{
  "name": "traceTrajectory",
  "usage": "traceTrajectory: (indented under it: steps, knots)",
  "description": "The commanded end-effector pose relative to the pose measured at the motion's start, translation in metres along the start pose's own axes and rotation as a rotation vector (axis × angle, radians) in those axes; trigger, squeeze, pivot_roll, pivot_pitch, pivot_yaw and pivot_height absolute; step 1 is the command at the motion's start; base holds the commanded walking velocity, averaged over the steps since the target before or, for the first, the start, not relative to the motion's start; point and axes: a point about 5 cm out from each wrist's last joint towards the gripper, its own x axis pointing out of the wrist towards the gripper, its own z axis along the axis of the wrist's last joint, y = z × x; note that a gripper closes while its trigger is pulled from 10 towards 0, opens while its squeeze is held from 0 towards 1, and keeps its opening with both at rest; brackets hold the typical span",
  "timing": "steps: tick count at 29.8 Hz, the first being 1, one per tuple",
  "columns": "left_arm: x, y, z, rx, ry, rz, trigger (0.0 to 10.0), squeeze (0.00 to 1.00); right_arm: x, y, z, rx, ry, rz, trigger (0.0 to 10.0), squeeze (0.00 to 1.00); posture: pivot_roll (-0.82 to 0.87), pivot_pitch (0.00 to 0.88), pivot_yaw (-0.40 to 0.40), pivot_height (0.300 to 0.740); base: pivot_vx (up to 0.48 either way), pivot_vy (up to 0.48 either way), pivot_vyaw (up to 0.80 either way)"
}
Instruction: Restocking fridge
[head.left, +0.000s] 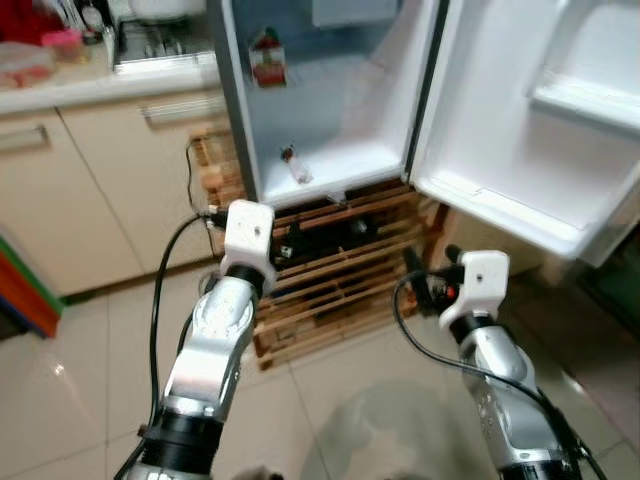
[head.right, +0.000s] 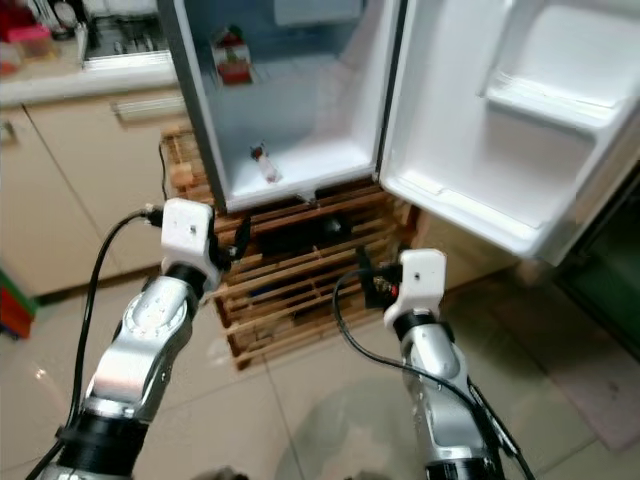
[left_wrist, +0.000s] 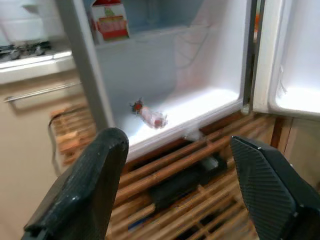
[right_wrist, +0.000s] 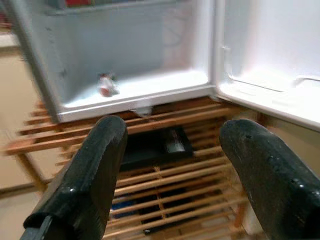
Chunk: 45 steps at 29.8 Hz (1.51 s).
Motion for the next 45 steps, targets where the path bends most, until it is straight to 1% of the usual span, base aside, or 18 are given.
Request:
traceTrajectory:
  steps: [1, 10, 15, 25, 26, 27, 30, 45]
  knots:
    - [0.0016, 0.0021, 0.0015, 0.020, -0.006, 0.004, 10.0, 0.00, 0.0008, 0.0055, 0.0026, -0.008, -0.012, 0.028, 10.0, 0.00, -0.09, 0.038, 0.036, 0.740, 0.000, -0.480, 0.00]
    - [0.0039, -0.0001, -0.0002, 0.020, -0.005, 0.017, 10.0, 0.00, 0.0035, 0.0100, 0.0041, -0.021, -0.006, 0.074, 10.0, 0.00, -0.10, 0.039, 0.032, 0.740, 0.000, -0.475, 0.00]
    - [0.0047, -0.0026, -0.0013, 0.030, -0.003, 0.007, 10.0, 0.00, 0.0040, 0.0129, 0.0052, -0.034, -0.010, 0.089, 10.0, 0.00, -0.10, 0.038, 0.029, 0.740, 0.000, -0.469, 0.65]
    - [0.0046, -0.0020, 0.0002, 0.037, -0.015, 0.015, 10.0, 0.00, 0.0058, 0.0132, 0.0034, -0.039, -0.002, 0.086, 10.0, 0.00, -0.10, 0.039, 0.034, 0.740, 0.000, -0.465, 0.63]
    - [0.0034, -0.0030, 0.0016, 0.061, -0.028, 0.015, 10.0, 0.00, 0.0059, 0.0128, 0.0028, -0.037, -0.002, 0.080, 10.0, 0.00, -0.10, 0.038, 0.034, 0.740, 0.000, -0.472, 0.00]
    - [0.0030, -0.0036, 0.0018, 0.064, -0.031, 0.012, 10.0, 0.00, 0.0058, 0.0125, 0.0028, -0.035, -0.004, 0.078, 10.0, 0.00, -0.10, 0.039, 0.034, 0.740, 0.000, -0.472, 0.00]
    - [0.0018, -0.0038, 0.0002, 0.047, -0.027, 0.010, 10.0, 0.00, 0.0057, 0.0123, 0.0024, -0.033, -0.002, 0.079, 10.0, 0.00, -0.10, 0.039, 0.033, 0.740, 0.000, -0.480, 0.00]
    - [0.0020, -0.0060, 0.0023, 0.050, -0.045, -0.004, 10.0, 0.00, 0.0048, 0.0132, 0.0002, -0.028, 0.003, 0.093, 10.0, 0.00, -0.10, 0.030, 0.035, 0.740, 0.000, -0.480, 0.00]
